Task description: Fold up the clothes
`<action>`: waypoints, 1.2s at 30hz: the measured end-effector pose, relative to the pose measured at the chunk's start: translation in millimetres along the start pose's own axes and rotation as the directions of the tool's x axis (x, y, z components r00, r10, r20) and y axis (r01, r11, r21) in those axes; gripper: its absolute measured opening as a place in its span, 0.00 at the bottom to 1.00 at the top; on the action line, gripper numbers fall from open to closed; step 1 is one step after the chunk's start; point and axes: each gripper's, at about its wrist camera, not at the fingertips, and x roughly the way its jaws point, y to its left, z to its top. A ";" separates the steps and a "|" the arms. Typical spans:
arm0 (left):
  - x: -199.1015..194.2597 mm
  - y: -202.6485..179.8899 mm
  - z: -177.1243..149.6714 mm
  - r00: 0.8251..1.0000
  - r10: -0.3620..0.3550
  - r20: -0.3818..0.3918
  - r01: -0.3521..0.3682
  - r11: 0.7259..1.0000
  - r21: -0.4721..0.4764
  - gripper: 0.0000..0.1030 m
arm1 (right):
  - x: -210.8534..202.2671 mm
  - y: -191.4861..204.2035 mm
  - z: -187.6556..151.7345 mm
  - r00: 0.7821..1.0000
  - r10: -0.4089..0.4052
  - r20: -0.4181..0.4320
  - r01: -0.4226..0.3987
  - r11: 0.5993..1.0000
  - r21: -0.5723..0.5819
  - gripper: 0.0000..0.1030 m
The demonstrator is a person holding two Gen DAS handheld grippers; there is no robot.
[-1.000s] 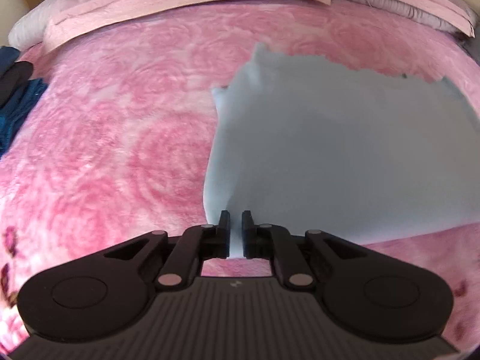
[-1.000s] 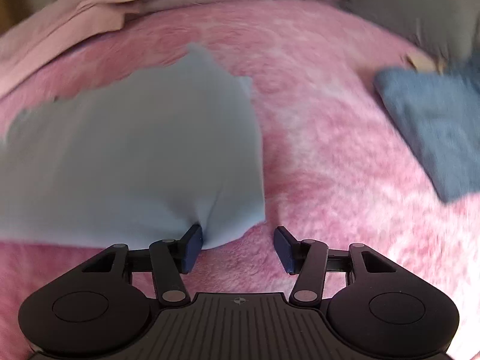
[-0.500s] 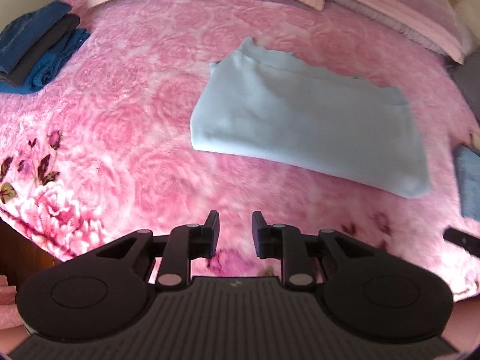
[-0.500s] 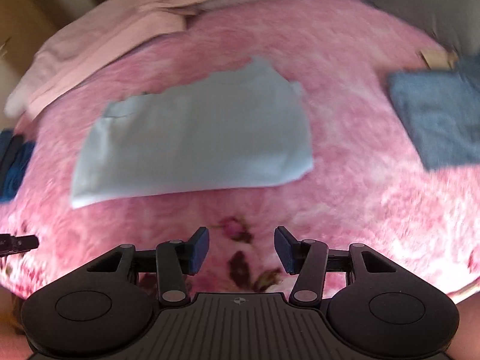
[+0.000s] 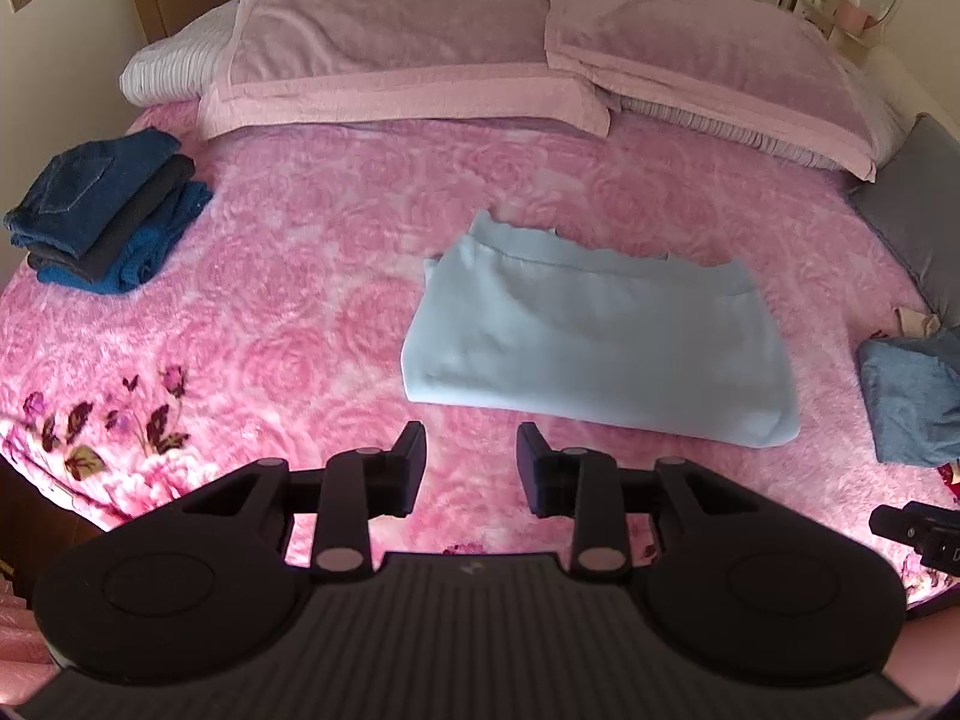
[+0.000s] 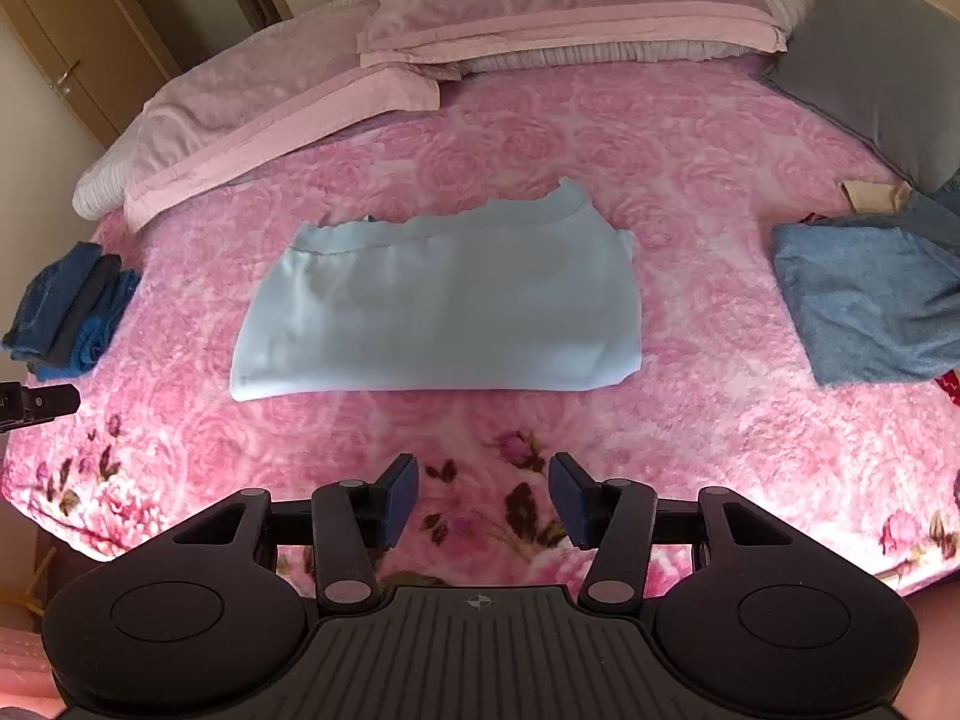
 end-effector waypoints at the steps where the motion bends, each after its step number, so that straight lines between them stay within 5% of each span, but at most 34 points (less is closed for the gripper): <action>1: -1.4 1.7 1.1 1.000 0.001 0.002 -0.001 1.000 0.006 0.28 | -1.8 0.6 0.7 1.000 -0.002 0.004 0.002 1.000 0.002 0.50; 15: 9.1 18.6 34.9 0.996 -0.087 0.027 0.080 0.977 0.198 0.30 | -4.9 35.0 5.7 0.995 -0.069 0.072 0.060 0.990 0.127 0.50; 23: 39.0 39.0 55.0 0.991 -0.130 -0.032 0.133 0.947 0.291 0.32 | 9.9 57.1 -2.2 0.990 -0.128 0.057 0.109 0.960 0.257 0.50; 30: 87.1 59.8 47.1 0.976 -0.164 -0.145 0.195 0.954 0.229 0.34 | 37.1 45.1 -20.6 0.980 -0.194 -0.042 0.197 0.919 0.342 0.50; 36: 134.1 66.7 42.8 0.971 -0.144 -0.190 0.180 0.965 0.190 0.35 | 70.8 11.6 -21.6 0.975 -0.199 -0.102 0.222 0.907 0.358 0.50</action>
